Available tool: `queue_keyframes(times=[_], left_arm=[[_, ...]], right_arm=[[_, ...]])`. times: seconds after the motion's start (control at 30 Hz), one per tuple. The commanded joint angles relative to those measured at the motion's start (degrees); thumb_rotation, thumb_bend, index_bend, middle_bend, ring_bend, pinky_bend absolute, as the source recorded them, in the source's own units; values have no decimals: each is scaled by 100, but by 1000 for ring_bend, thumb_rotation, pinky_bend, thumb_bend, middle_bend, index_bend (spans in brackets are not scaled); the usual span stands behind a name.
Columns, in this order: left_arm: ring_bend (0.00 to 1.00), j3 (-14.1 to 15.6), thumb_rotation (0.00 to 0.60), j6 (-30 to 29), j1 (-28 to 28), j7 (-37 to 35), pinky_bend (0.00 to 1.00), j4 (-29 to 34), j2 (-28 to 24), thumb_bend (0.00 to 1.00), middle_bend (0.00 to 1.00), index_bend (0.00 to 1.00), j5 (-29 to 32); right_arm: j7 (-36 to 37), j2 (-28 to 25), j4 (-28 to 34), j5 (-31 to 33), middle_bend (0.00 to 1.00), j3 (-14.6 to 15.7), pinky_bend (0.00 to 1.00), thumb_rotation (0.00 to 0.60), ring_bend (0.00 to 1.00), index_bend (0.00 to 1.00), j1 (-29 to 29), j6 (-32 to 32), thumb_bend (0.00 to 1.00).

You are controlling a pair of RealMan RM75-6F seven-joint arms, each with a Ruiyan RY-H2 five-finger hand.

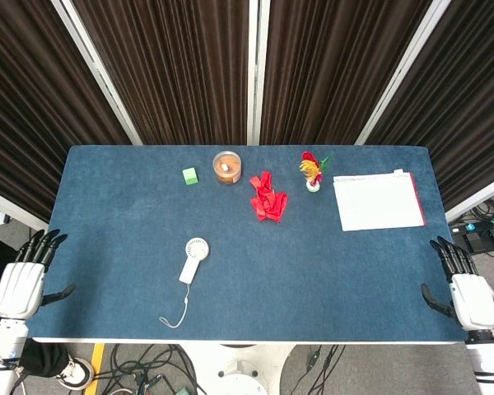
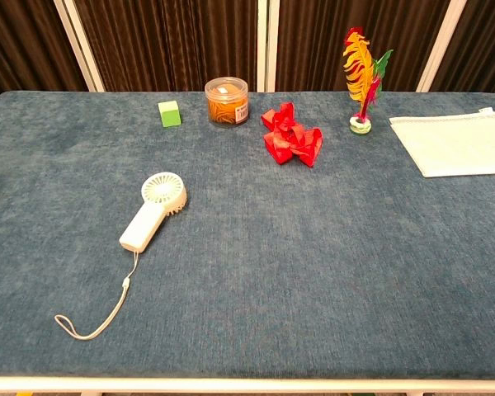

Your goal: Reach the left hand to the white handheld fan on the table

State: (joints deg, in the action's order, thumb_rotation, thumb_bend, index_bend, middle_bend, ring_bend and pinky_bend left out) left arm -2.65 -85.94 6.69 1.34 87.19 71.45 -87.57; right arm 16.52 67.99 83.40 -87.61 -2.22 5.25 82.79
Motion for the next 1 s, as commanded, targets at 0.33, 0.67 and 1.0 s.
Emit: queue_keyframes(times=[0.33,0.67,1.0], left_arm=[[628,239,600,483,224,358,799,307,-64,161,529,129,-232],[848,292,600,1061,748,1018,903,412,348,405,857,132,-649],[851,450,600,1863,1102,1398,890,305,981,451,865,132,-459]], right_arm=[[-53,-94,121,-28,0,-3,0,600,0,0,-7,45,325],[-115,-119,153,23,0,-16,0,600,0,0,7,-3,325],[-85,-137,174,13,0,-6,0,600,0,0,30,-52,325]])
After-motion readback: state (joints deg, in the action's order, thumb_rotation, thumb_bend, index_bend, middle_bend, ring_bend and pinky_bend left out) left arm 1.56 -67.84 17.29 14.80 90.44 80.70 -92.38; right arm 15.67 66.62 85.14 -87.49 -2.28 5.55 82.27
